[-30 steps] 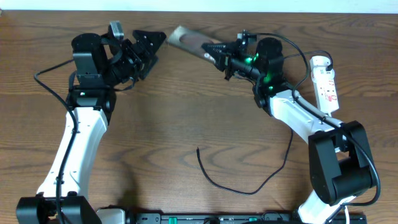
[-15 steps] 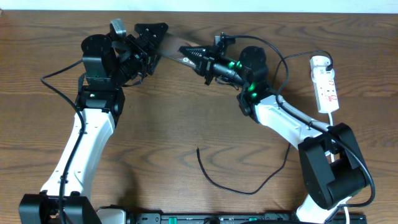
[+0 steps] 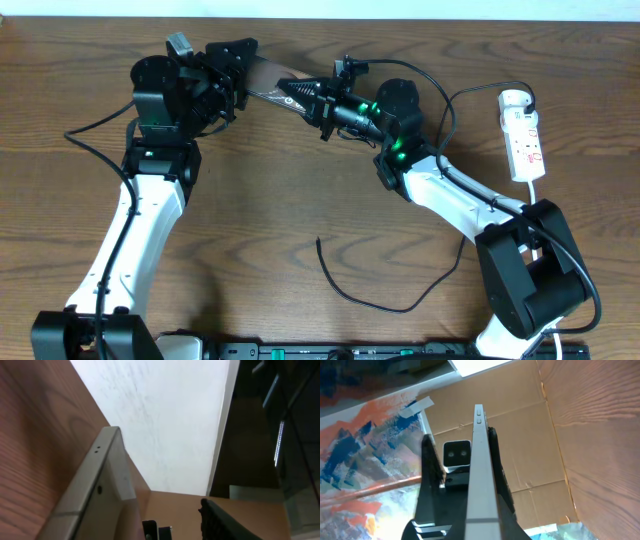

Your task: Plug charger to phone and switch on socket

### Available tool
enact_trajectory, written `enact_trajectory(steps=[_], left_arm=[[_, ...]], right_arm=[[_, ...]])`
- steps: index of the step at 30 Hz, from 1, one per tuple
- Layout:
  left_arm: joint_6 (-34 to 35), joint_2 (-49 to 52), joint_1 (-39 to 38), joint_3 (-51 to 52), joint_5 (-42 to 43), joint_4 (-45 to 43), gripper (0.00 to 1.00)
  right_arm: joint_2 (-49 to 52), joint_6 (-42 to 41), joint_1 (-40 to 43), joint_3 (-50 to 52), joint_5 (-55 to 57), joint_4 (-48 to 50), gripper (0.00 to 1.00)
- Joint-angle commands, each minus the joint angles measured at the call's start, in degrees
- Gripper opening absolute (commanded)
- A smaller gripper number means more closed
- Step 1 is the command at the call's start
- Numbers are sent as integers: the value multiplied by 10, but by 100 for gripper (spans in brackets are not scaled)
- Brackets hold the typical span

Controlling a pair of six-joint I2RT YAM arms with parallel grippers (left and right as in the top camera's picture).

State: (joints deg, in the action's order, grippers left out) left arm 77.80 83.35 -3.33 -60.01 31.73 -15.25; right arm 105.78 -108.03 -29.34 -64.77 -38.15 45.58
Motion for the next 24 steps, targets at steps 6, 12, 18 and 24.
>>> enact_trajectory(steps=[6,12,18,24], left_arm=[[-3,-6,2,2,-23,-7,9],[-8,-6,2,2,-29,-7,7],[-8,-6,2,2,-28,-7,7],[-8,-6,7,2,-28,-7,7]], right_arm=[[-7,1,-4,-12,-4,3,1],[-7,6,-9,-12,-8,3,1],[-6,9,-14,-12,-9,3,8],[-6,21,-11,-12,-14,6,99]])
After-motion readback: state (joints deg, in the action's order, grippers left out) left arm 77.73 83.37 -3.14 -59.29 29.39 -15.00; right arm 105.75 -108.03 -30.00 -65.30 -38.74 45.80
